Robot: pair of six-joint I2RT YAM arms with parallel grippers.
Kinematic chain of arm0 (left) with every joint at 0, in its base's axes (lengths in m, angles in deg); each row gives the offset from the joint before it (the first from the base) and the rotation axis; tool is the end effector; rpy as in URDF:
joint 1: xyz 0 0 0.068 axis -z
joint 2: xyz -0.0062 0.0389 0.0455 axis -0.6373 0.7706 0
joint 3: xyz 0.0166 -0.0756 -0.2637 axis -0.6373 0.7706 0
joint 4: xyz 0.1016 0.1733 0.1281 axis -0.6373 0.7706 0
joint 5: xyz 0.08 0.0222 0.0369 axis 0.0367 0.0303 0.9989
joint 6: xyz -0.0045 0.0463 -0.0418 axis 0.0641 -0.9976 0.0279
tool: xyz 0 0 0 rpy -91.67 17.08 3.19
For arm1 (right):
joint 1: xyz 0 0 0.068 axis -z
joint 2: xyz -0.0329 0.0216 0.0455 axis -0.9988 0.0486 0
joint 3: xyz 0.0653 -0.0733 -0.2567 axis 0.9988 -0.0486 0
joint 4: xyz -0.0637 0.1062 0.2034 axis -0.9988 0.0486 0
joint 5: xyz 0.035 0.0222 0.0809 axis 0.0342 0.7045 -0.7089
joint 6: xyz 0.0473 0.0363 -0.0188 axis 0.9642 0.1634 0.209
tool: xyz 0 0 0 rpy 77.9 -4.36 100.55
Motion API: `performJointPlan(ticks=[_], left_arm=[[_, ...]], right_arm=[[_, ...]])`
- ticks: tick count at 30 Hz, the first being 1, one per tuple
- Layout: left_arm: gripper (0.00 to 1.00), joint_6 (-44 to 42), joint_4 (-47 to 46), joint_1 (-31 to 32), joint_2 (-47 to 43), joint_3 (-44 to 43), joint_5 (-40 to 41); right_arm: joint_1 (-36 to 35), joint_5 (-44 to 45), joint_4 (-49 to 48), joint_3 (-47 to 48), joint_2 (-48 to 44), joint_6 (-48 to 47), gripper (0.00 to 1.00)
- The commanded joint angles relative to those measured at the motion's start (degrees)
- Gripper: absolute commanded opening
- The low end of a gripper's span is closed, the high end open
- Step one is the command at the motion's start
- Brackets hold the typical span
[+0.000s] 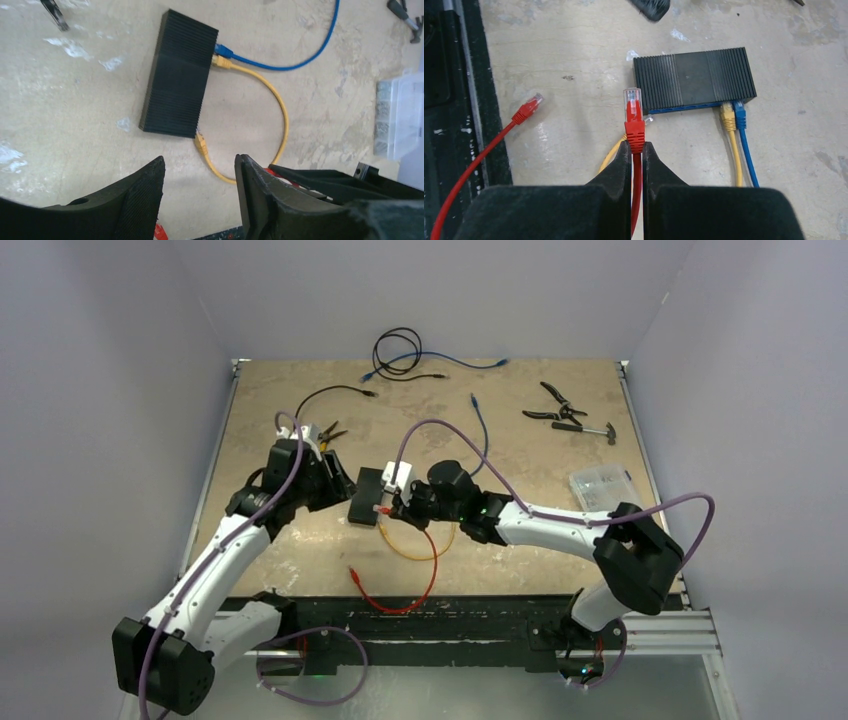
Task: Insert the plug into the switch port
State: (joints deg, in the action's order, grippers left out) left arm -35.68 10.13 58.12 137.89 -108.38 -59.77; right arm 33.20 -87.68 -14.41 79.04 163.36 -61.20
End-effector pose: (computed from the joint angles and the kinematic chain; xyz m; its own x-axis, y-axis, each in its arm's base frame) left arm 0.1752 -0.0638 0.2696 -0.7386 -0.4192 -0.5280 -0.1078 0.8466 -0.5212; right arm 0.1869 0.2782 0.2463 -0.0808 -0.4047 -0.9109 -0.9486 0.3119 -0.0544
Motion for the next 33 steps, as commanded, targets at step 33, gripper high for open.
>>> performJointPlan(ticks=[33], left_arm=[[0.54,-23.41,-21.46,-8.05,52.01,-18.33,-22.15]], right_arm=[[2.91,14.37,-5.73,-0.43,12.21,-6.56,0.00]])
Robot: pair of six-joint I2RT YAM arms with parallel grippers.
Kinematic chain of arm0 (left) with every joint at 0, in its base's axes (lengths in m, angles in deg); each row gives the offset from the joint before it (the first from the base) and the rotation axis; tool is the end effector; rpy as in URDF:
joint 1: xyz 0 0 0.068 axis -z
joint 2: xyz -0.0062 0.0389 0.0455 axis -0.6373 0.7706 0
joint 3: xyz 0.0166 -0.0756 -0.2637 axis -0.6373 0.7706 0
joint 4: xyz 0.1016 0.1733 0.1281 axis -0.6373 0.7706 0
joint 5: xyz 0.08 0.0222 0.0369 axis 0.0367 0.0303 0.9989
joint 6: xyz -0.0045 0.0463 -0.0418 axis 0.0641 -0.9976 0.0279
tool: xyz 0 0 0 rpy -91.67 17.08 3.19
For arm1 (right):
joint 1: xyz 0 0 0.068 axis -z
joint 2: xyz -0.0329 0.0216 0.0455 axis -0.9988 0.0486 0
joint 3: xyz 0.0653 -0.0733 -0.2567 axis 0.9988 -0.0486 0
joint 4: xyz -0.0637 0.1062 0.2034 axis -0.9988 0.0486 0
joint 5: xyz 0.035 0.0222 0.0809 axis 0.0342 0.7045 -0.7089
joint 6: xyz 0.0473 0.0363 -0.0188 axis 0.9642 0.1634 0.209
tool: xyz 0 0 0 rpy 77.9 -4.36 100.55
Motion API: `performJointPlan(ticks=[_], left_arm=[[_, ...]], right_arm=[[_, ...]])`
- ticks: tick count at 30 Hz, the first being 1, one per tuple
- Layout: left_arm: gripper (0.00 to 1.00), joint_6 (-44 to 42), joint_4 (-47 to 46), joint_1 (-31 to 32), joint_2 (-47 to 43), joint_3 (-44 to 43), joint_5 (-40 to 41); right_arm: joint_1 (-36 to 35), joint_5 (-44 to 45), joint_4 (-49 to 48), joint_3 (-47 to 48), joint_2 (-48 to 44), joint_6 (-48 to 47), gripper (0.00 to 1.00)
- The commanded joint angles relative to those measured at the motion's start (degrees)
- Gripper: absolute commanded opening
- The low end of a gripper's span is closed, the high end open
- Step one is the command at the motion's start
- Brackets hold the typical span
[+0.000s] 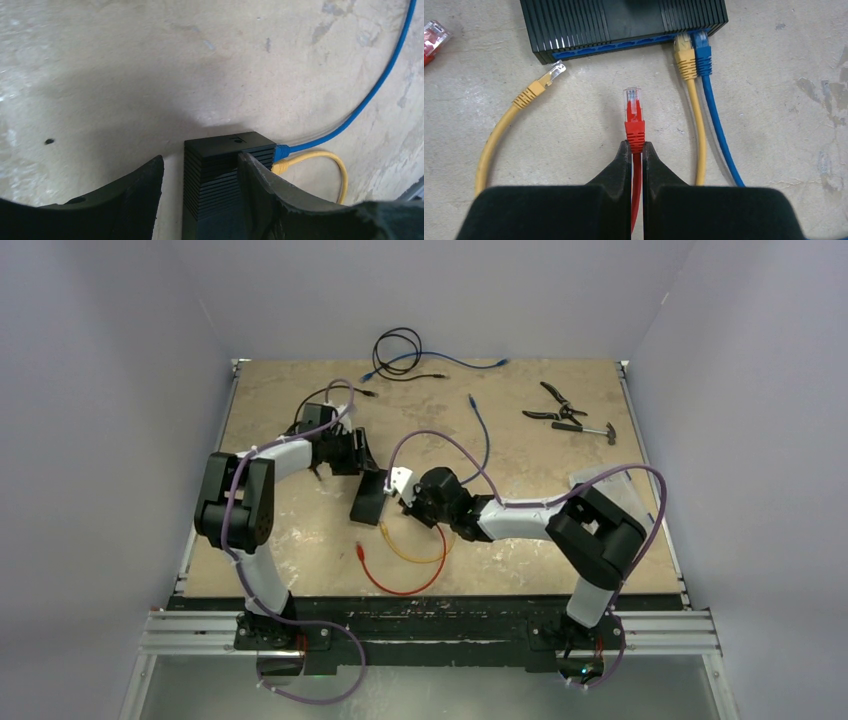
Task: Insert the plug into the switch port
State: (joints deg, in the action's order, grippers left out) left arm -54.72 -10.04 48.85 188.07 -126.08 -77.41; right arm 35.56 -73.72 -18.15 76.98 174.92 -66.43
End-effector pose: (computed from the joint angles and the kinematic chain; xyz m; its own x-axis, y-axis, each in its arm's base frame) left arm 0.3540 -0.0769 0.1671 -0.8851 -0.1800 -0.4292 0.0698 0.8605 -0.5047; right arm 0.2189 0.2781 0.1757 -0.1303 -0.5957 -0.7926 -0.8588 0.4673 -0.2100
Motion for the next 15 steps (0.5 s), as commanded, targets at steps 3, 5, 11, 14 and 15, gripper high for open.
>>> performJointPlan(ticks=[3,5,11,14,15], left_arm=[[0.53,-5.43,-1.59,2.54,1.82,0.58,-5.31],[0.53,-6.44,-1.74,3.14,1.70,1.48,-5.64],[0.52,-7.54,-1.46,3.49,1.32,2.75,-5.27],[0.52,-7.80,-1.24,3.57,1.41,2.93,-4.91],[0.52,-7.90,-1.14,3.64,1.41,2.96,-4.82]], right_arm=[[0.75,0.20,-1.11,2.54,1.68,-1.62,0.00],[0.85,0.43,-0.98,2.81,2.34,-1.63,0.00],[1.19,0.81,-0.20,4.65,4.75,-1.26,0.00],[1.43,0.78,-0.58,5.25,5.40,-0.47,0.00],[1.56,0.78,-0.73,5.43,5.57,-0.16,0.00]])
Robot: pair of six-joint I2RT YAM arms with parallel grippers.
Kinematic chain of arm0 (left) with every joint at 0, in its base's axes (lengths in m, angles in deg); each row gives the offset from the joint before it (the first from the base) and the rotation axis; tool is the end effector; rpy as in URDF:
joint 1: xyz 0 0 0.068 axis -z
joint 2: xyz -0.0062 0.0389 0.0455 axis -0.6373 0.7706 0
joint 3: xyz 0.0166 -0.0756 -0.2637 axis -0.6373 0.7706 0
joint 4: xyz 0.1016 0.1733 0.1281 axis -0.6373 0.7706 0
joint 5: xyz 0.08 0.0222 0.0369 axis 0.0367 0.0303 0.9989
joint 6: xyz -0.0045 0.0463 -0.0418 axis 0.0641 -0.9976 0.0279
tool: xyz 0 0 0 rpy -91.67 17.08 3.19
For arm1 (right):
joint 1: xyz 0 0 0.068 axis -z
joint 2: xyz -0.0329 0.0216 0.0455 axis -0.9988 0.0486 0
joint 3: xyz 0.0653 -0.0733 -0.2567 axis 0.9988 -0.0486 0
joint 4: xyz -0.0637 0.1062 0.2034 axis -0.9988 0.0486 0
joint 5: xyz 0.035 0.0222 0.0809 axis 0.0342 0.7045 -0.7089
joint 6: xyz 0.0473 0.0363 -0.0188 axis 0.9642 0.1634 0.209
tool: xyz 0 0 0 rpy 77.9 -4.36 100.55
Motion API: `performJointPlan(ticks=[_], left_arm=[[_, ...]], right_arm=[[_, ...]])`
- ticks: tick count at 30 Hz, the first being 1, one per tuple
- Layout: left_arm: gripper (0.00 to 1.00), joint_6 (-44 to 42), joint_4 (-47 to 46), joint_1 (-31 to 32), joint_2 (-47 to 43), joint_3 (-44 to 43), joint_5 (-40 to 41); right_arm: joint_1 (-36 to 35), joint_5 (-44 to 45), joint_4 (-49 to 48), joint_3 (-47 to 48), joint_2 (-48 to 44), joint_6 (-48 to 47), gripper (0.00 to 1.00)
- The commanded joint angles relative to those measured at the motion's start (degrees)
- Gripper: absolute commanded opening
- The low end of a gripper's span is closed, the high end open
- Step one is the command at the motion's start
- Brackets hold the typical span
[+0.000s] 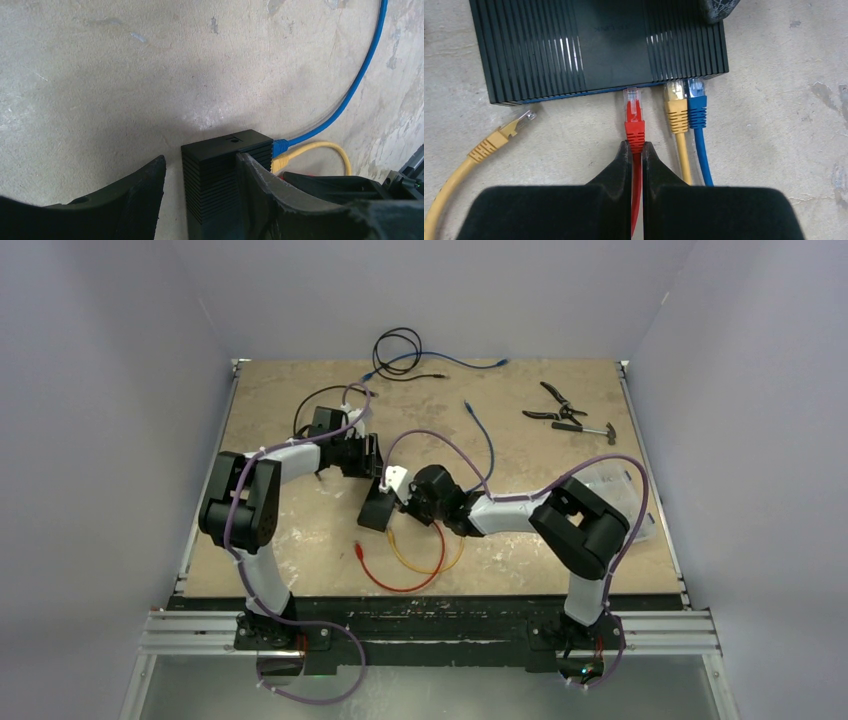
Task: Insert the plug into the switch port
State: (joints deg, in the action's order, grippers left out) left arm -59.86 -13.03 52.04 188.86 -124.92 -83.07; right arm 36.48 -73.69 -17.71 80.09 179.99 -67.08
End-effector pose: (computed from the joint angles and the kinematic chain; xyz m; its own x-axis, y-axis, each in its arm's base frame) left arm 0.3486 -0.1006 0.1622 -0.8821 -0.0410 -0.4692 0.2458 0.8097 -0.5329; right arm 0.2331 0.2864 0.1601 -0.1509 -0.6243 -0.7665 -0.8582 0.4676 -0.2118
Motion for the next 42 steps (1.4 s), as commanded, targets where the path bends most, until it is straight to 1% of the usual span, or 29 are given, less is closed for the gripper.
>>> performJointPlan(ticks=[1,5,9,25,32,42], left_arm=[[0.52,-2.85,1.86,0.47,0.64,1.94,1.02],[0.50,-3.43,2.37,0.53,0.84,1.97,1.78],[0.49,-3.82,2.67,0.50,1.07,1.96,2.29],[0.48,-4.09,2.86,0.90,1.05,2.32,2.90],[0.48,-3.96,2.75,1.25,1.14,2.32,2.92],[0.48,-3.97,2.83,1.35,1.12,2.45,3.98]], right_arm=[[0.69,1.70,-1.29,2.50,0.64,0.82,0.00],[1.10,3.33,-1.25,2.93,1.01,1.21,0.00],[1.75,3.19,-1.12,2.94,0.54,1.20,0.00],[1.87,-1.86,-2.42,3.96,-0.40,0.21,0.00],[1.87,-3.55,-2.56,4.78,-0.17,-1.67,0.00],[1.87,-6.64,-4.06,3.85,-1.37,-0.14,0.00]])
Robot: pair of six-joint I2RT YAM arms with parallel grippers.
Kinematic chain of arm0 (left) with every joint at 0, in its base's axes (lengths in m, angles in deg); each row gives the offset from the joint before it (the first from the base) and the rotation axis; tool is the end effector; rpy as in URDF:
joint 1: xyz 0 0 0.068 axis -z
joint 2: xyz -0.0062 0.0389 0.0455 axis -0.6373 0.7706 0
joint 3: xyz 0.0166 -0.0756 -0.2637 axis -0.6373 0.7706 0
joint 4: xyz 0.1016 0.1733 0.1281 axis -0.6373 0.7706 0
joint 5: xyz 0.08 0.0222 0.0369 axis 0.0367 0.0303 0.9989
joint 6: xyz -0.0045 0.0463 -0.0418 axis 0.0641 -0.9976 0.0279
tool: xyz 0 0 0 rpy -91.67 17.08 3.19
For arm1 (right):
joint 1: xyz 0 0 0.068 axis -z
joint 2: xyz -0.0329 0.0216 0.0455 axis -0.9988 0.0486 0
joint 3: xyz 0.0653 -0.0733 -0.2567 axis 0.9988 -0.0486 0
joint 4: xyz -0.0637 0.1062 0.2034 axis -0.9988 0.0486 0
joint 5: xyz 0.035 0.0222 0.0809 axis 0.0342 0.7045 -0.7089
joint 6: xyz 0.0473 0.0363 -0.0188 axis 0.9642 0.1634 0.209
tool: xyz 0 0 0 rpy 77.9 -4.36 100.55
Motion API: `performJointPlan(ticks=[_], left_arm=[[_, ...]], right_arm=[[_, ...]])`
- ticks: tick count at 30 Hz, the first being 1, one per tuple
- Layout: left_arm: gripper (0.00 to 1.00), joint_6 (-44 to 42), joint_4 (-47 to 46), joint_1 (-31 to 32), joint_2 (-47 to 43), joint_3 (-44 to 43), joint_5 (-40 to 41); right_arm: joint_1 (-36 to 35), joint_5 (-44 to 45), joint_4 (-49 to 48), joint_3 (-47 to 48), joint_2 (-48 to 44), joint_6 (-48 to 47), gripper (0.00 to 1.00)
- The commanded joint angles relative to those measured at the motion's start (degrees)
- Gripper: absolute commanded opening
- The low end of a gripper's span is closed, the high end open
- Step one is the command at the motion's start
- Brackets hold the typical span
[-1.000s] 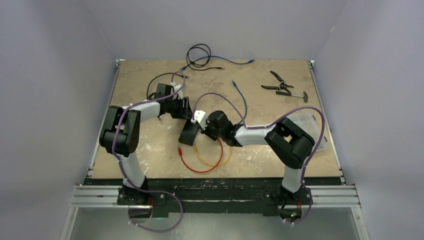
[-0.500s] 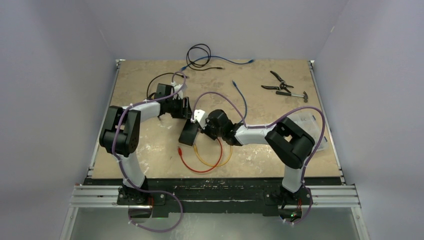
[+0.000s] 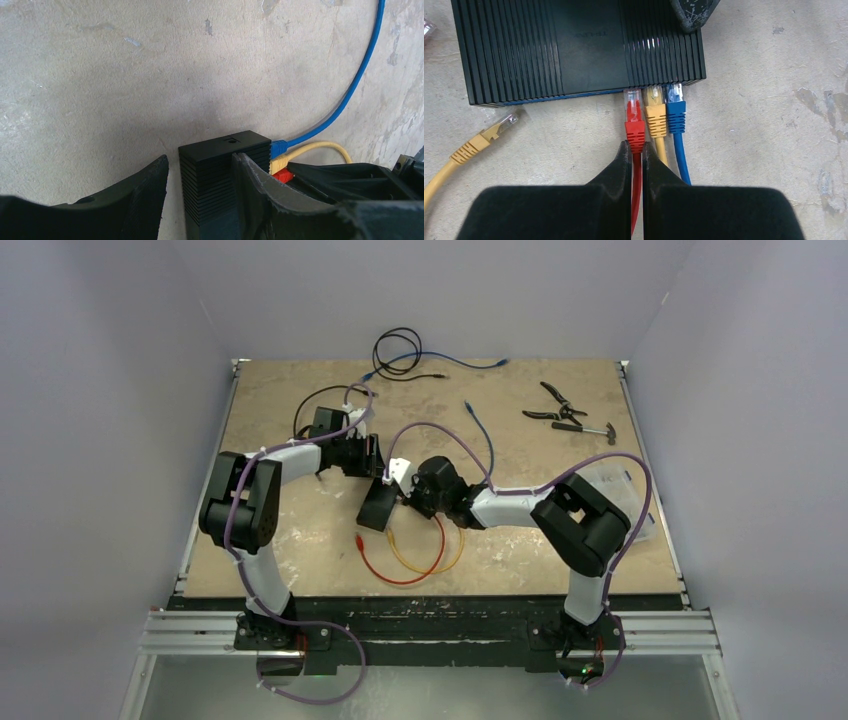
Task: Insert the plug into the switch port
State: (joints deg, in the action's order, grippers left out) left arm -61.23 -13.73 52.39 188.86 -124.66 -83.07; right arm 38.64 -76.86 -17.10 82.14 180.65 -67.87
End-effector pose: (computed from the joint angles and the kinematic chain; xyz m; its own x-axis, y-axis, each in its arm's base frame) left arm 0.3482 -0.1028 0.1618 -0.8725 -0.0171 -0.4883 0.2757 0.8079 -0.5209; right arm 0.2465 0.2845 0.1651 -0.1478 -0.6070 -0.7809 -0.8666 0.4600 -0.1935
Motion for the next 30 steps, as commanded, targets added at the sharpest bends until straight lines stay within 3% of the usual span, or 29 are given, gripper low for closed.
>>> performJointPlan(ticks=[1,20,30], left_arm=[[0.48,-2.63,3.53,1.00,1.21,2.16,3.97],[0.48,-1.47,3.21,2.88,0.88,3.14,3.42],[0.43,6.86,-2.57,4.16,-2.20,8.88,-0.62]], right_arm=[[-0.29,-3.58,-4.88,1.68,-2.30,0.85,0.00],[-0.14,-4.69,-9.92,0.26,-0.12,3.31,0.00],[-0.03,-4.16,-11.61,1.34,1.11,4.33,0.00]])
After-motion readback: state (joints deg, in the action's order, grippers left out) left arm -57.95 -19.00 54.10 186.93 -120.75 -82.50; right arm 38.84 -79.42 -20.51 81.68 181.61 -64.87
